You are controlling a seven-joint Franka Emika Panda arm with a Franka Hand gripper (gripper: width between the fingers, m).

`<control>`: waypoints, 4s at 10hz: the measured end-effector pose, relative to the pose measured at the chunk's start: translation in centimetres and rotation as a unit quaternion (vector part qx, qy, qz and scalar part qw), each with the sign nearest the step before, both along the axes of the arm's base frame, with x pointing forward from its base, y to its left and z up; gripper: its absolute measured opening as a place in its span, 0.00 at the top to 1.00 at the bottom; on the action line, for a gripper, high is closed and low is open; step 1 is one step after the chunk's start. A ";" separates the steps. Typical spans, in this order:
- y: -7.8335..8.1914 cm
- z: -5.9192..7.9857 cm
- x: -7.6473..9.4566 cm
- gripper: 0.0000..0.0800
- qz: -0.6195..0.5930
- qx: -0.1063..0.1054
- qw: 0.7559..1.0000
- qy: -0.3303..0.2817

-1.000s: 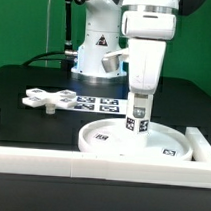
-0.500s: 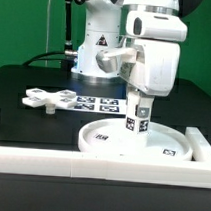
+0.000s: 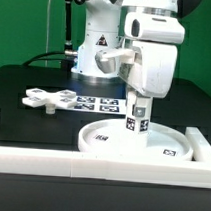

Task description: Assemble round table

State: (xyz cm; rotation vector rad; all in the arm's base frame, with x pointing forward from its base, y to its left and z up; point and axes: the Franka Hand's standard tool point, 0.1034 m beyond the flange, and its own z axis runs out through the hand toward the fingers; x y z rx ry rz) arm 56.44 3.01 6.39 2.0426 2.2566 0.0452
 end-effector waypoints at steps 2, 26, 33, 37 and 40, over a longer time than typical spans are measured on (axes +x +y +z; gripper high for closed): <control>-0.2 0.0 -0.1 0.48 -0.039 0.003 0.999 -0.001; 0.2 0.3 -1.0 0.20 -0.730 0.088 0.678 0.002; -6.1 1.2 -4.4 0.19 -0.689 0.082 0.720 -0.006; -7.5 0.0 -6.0 0.19 -0.673 0.076 0.736 0.000; -11.9 0.5 -7.9 0.19 -0.643 0.070 0.763 -0.005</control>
Offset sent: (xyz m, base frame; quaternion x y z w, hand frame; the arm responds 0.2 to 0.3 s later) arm -0.0070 -0.0120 0.0038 0.0133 -0.0077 0.3299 0.9439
